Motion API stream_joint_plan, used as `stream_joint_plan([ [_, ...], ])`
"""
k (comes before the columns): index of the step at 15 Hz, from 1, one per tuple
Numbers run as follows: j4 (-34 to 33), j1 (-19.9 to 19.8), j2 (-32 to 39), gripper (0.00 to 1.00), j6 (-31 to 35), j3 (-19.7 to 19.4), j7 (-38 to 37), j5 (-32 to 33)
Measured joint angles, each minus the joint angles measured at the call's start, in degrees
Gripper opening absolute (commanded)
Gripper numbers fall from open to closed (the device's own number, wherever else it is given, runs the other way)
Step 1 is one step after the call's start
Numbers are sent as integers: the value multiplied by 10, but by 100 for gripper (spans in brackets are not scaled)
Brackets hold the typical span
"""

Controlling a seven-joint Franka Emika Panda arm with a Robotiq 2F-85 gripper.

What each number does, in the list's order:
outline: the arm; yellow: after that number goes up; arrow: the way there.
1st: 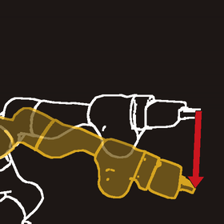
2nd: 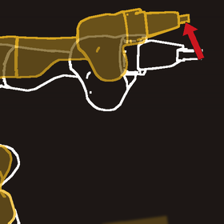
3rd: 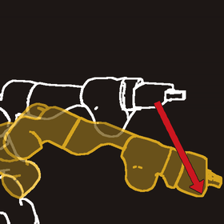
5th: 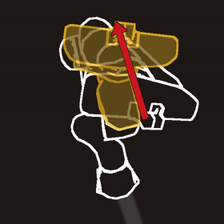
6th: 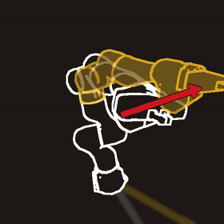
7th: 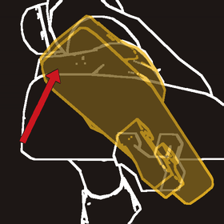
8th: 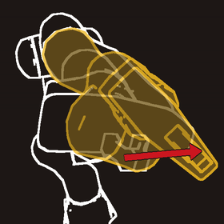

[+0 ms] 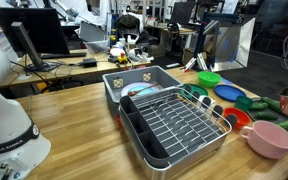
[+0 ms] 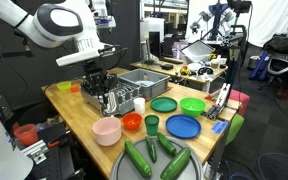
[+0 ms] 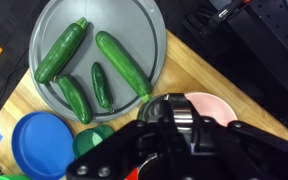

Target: Pour the contents of the jug into the pink mug

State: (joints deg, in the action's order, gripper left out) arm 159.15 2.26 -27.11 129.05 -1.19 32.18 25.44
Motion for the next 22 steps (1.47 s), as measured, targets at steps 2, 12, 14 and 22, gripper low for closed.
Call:
stream_joint_plan([
  [2, 0, 0, 1, 4, 0, 0, 0, 0],
  [12, 0, 24, 2, 4, -46, 26, -2, 71],
  [14, 2, 38, 5, 4, -60, 28, 5, 71],
  [22, 10, 69, 57, 4, -123, 47, 16, 71],
])
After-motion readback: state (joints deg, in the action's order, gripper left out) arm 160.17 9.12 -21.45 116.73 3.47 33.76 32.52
